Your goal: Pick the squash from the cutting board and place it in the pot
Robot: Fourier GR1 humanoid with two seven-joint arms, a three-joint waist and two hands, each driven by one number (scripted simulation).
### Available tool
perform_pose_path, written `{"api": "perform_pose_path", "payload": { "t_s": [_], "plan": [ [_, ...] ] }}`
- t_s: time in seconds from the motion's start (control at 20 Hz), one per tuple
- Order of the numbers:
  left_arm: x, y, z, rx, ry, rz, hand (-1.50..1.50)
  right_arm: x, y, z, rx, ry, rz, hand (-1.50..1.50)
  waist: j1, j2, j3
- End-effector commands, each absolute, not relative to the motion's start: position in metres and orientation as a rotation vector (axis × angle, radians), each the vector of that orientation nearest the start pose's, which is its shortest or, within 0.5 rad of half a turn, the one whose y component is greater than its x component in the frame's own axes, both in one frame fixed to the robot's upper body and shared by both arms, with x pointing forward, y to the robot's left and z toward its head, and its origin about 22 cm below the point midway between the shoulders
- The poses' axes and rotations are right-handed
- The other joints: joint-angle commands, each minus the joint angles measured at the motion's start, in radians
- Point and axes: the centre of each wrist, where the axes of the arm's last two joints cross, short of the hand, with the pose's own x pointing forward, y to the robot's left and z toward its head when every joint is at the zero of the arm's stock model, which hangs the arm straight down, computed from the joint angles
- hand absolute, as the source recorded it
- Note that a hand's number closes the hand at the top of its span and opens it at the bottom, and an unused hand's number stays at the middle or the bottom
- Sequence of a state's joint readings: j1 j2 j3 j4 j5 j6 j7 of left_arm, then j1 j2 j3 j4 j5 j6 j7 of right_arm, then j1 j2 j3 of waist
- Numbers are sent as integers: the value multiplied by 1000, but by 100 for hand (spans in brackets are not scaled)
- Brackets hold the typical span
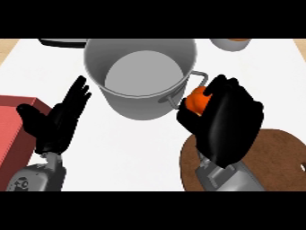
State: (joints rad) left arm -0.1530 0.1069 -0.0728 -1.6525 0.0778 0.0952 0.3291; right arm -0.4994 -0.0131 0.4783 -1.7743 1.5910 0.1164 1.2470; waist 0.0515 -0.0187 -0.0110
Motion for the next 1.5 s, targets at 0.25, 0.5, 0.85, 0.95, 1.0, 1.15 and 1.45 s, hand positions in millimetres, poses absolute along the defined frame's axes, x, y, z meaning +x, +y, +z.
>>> {"api": "perform_pose_path", "payload": {
  "t_s": [0.25, 0.5, 0.85, 0.95, 1.0, 1.15, 1.45],
  "plan": [
    [277, 201, 68, -55, -1491, -100, 0, 285, -42, 217, -1695, -1093, 136, 150, 60, 15, 4],
    [280, 203, 68, -61, -1485, -96, 0, 314, -49, 242, -1667, -1027, 83, 150, 75, 28, 5],
    [283, 196, 67, -73, -1485, -122, 0, 348, -53, 267, -1627, -939, 59, 150, 80, 33, 6],
    [285, 187, 69, -101, -1487, -120, 0, 361, -52, 264, -1617, -919, 63, 150, 91, 43, 6],
    [286, 188, 74, -64, -1504, -116, 0, 368, -55, 255, -1612, -879, 87, 150, 81, 38, 8],
    [283, 195, 68, -78, -1497, -115, 0, 384, -53, 240, -1585, -819, 154, 150, 94, 43, 7],
    [285, 191, 62, -78, -1497, -129, 0, 399, -87, 243, -1335, -843, -57, -150, 92, 48, 10]
  ]
}}
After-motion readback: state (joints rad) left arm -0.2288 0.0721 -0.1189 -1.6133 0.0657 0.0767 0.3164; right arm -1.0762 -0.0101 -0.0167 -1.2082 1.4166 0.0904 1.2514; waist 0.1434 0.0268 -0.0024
